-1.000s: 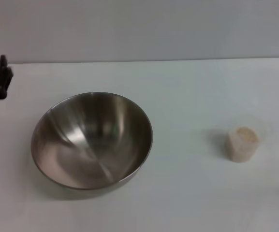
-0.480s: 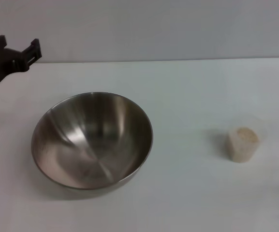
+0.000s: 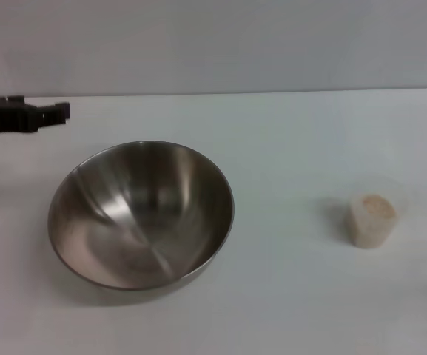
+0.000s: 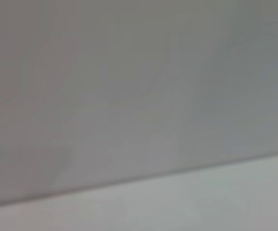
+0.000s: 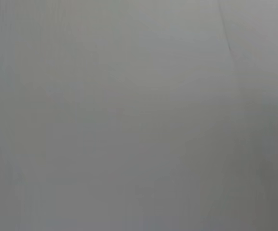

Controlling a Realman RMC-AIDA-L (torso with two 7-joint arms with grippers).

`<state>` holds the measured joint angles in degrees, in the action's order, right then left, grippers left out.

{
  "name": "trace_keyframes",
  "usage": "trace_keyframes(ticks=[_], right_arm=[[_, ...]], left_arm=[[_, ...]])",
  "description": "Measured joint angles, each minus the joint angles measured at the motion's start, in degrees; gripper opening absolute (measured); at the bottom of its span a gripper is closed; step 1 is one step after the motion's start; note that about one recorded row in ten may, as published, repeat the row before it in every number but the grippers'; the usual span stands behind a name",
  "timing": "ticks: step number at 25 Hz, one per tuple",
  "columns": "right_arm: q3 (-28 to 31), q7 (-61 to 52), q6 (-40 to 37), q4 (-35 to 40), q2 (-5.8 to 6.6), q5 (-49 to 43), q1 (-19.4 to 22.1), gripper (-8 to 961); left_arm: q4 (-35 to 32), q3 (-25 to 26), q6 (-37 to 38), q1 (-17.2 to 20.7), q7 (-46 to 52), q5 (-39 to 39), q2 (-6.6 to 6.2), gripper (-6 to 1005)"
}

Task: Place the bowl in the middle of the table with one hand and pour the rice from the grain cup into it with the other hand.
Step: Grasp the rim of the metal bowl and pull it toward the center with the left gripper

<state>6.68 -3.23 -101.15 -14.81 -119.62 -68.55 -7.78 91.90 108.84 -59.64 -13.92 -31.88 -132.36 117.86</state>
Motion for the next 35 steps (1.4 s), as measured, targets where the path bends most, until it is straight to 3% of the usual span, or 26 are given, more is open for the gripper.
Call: trace_keyframes(ticks=[10,19,28,35], right_arm=[[0.0,0.0,0.0,0.06,0.0,0.0,0.06,826],[0.0,0.25,0.43,0.14,0.0,0.0,0.22,825],[0.0,0.32,0.72,0.23,0.0,0.04,0.22,826],[0.0,0.35,0.91,0.07,0.0,-0.01,0.13,826]], left_arm=[[0.33,0.24,-8.74,-0.17,-2.67,-0.47,0.11,742],[-2.54,-2.79,-8.58,-0.6,-2.75,-6.17,0.33,734],[-3.89,-4.6,-8.49,-0.92,-2.71,-6.73,0.44,726],[-8.22,-4.99,-8.26,-3.51,-2.84,-7.98,0.45,720]])
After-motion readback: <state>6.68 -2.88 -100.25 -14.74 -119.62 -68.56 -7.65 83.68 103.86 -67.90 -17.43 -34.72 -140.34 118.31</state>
